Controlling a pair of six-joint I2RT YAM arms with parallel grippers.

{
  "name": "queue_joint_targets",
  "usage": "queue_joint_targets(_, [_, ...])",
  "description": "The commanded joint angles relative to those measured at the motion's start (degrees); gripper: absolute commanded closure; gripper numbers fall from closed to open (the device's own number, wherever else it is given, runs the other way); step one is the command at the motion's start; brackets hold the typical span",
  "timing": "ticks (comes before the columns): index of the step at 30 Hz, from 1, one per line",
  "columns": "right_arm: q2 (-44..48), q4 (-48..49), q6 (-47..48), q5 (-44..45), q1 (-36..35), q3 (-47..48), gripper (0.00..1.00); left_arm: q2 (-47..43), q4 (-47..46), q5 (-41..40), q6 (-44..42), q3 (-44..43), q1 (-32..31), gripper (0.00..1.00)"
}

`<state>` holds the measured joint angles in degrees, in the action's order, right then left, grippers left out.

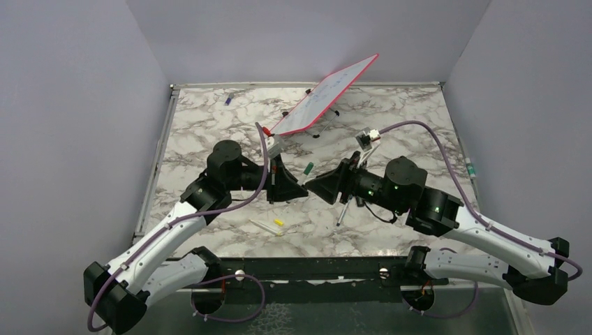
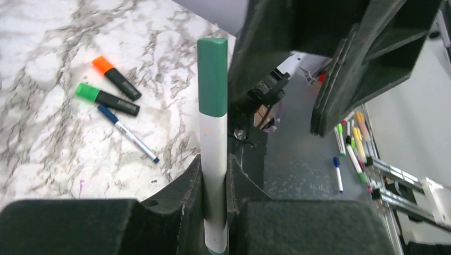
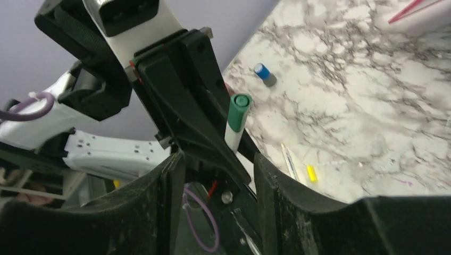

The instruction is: Insert the pens into the pen caps

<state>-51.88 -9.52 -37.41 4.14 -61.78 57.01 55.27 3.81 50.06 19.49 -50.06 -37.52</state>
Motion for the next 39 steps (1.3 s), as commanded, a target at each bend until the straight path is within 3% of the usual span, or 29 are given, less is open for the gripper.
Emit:
queue_joint_targets(1, [1.8,-7.6,-1.1,5.6,-1.1,2.7,0.39,-6.8,-8.2,-5.2,5.2,8.7,1.0,1.0])
queue_joint_targets(5, [3.8,-8.3,-1.3,7.5,-1.0,3.5,0.28,-9.9,-7.8,-6.9,7.2,14.2,0.9,1.0])
queue_joint_targets(8, [5.3,-9.5,-1.5,7.5,-1.1,3.8,0.27,-9.9,-7.8,-9.4,8.9,17.3,0.8,1.0])
queue_joint_targets(10, [6.5,-10.2,-1.8,7.4,-1.1,3.5,0.27,-9.0,-7.8,-15.4,10.7,19.1,-0.4,1.0])
queue_joint_targets(14, [9.7,-10.3,-2.9,7.6,-1.1,1.4,0.27,-7.8,-9.0,-37.9,14.5,22.9,-7.0,1.0])
queue_joint_targets(17, [11.8,-10.3,-3.8,8.1,-1.1,0.0,0.28,-4.3,-14.5,-44.5,18.3,25.2,-10.1,1.0])
queue_joint_targets(20, [13.2,-10.6,-4.4,9.4,-1.1,-1.3,0.28,1.7,-19.1,-46.9,21.7,26.0,-10.5,0.96])
queue_joint_targets(29, [13.1,-13.3,-6.1,9.4,-1.1,-1.6,0.28,18.3,-21.3,-52.7,29.0,22.1,-11.1,0.9])
queue_joint_targets(39, [14.4,-16.7,-8.0,7.8,-1.1,-1.7,0.28,22.2,-23.0,-52.6,32.9,20.5,-11.2,0.54])
